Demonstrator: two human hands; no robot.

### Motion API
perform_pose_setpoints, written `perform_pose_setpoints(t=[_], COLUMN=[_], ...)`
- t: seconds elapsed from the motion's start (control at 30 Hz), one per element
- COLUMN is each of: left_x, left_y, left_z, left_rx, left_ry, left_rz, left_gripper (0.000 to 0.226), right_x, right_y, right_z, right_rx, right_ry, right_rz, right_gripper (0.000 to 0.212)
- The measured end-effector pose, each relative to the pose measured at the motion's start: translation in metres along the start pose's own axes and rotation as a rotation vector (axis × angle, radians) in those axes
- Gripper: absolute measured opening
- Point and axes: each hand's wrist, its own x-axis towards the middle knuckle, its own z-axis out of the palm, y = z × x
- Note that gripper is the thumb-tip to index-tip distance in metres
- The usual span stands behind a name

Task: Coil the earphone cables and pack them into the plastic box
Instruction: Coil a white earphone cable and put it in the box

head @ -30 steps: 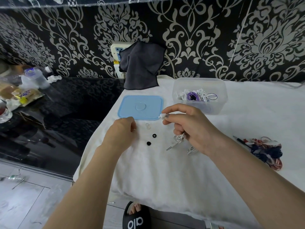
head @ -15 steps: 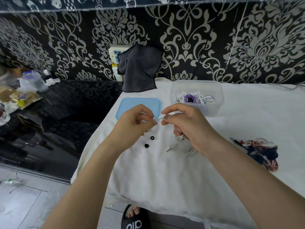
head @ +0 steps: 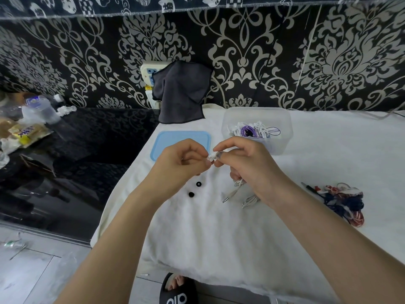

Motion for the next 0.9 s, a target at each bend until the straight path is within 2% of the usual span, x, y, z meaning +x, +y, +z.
perform_pose_setpoints(t=[0.37, 0.6, 0.9], left_x=[-0.0006, -0.0021, -0.0012], left_y=[0.0027, 0.0035, 0.0031], left_z=[-0.0003, -0.0005, -0.0001], left_rx=[0.006, 0.070, 0.031], left_ry=[0.015, 0.007, 0.007], left_rz=[0.010, 0.083, 0.108], left_gripper=[0.010, 0.016, 0.015], right_x=[-0.0010, -0.0011, 0.0016], right_y=[0.0006, 0.0011, -0.0014], right_z=[-0.0019, -0.0031, -0.0086], right_rx=[0.008, 0.014, 0.261], right_ry=[0.000, 0.015, -0.096], right_rz=[0.002, 0.014, 0.157], right_gripper=[0.009, 0.006, 0.014])
